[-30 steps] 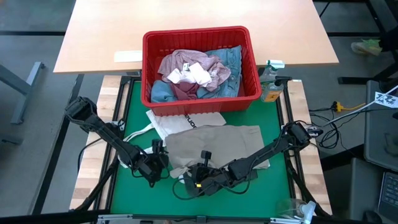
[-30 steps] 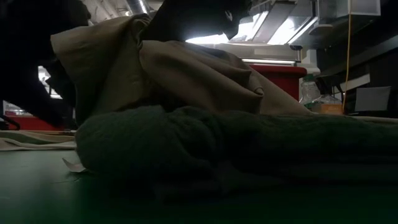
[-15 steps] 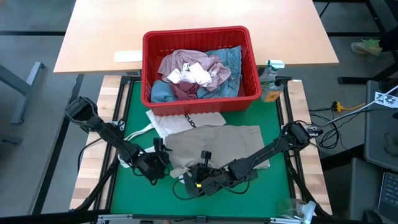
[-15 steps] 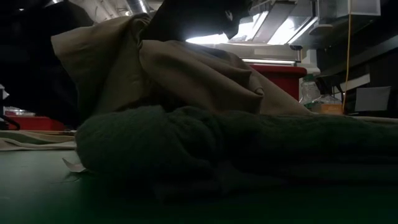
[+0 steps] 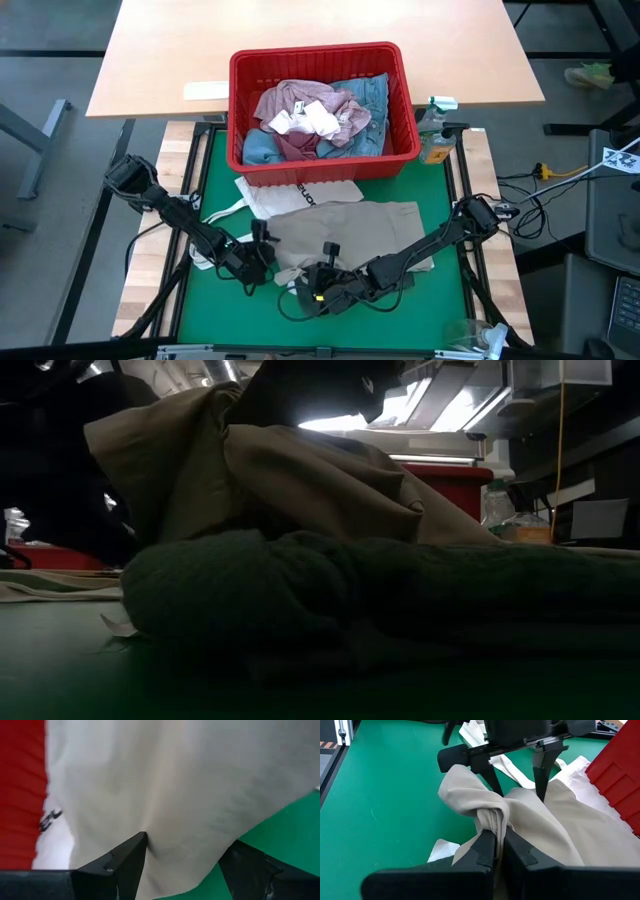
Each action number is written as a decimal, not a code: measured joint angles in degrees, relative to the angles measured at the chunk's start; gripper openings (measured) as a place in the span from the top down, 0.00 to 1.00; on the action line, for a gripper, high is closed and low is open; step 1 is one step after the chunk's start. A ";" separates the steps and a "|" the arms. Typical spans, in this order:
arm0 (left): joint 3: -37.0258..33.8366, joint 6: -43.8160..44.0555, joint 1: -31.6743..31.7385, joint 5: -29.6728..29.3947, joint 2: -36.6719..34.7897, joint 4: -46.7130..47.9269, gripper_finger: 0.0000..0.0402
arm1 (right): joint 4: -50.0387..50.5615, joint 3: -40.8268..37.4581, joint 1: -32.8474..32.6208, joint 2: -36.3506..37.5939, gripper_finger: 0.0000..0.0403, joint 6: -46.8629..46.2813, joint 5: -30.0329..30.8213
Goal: Fold laundry
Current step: Fold the grey shorts
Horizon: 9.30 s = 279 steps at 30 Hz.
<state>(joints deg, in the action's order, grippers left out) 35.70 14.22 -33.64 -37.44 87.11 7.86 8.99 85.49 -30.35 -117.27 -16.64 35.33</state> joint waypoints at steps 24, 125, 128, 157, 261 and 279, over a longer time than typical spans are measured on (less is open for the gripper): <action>0.00 -4.35 4.60 3.21 0.00 -0.34 0.42 | -2.14 0.00 0.02 0.00 0.95 0.39 0.02; 27.76 -19.78 23.25 21.48 32.34 -64.13 0.55 | 65.09 0.00 -15.39 6.56 0.56 -74.78 -12.75; 27.76 -17.40 23.24 21.48 32.23 -64.23 0.55 | 65.20 0.00 -15.39 6.56 0.54 -75.91 -15.77; 27.71 -15.83 23.93 30.71 29.90 -59.69 0.54 | 73.82 21.49 -15.32 7.10 0.54 -62.15 9.33; 27.74 -2.04 9.63 18.34 25.16 -31.14 0.54 | 80.67 8.70 6.35 4.18 0.54 -47.45 -8.69; 27.71 0.43 9.02 19.09 25.16 -29.42 0.54 | 81.20 -5.89 7.17 4.38 0.54 -49.05 -9.86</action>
<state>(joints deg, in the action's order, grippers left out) 63.42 14.66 -24.62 -18.35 112.27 -21.56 90.19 79.61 -23.18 -112.89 -65.70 25.47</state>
